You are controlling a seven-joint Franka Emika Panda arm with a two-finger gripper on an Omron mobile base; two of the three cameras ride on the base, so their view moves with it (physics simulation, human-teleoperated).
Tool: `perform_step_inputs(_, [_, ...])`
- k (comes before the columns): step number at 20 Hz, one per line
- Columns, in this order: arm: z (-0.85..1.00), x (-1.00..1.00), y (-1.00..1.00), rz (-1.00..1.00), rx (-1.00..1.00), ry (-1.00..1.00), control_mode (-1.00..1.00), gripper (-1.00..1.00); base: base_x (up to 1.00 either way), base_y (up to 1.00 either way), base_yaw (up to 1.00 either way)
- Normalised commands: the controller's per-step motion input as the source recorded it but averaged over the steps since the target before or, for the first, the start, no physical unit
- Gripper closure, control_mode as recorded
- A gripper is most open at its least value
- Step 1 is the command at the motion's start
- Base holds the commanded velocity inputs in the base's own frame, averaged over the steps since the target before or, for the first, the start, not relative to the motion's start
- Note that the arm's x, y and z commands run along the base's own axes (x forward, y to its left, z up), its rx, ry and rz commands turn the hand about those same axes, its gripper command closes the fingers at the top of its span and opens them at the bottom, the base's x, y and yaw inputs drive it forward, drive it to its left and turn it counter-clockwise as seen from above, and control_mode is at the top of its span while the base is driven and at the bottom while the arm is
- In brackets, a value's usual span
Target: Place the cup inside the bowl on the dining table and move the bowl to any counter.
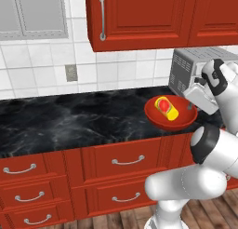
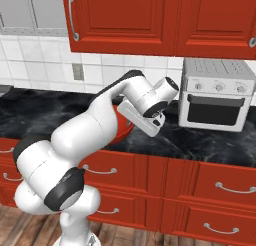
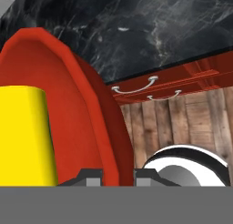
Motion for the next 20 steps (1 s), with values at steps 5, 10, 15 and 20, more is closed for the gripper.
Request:
perform_step_inputs(5, [0.0,0.0,0.0,0.0,0.0,0.0,-1.0,1.0,0.0,0.0,0.0])
perform_step_inputs(10, [-0.1,0.0,0.0,0.0,0.01,0.0,-1.0,1.0,0.0,0.0,0.0])
perform_step_inputs(15, [-0.22,0.13,0.02,0.0,0.03,0.0,-1.0,1.0,0.0,0.0,0.0])
perform_step_inputs(20, [-0.26,0.11,0.02,0.0,0.04,-0.01,-1.0,1.0,0.0,0.0,0.0])
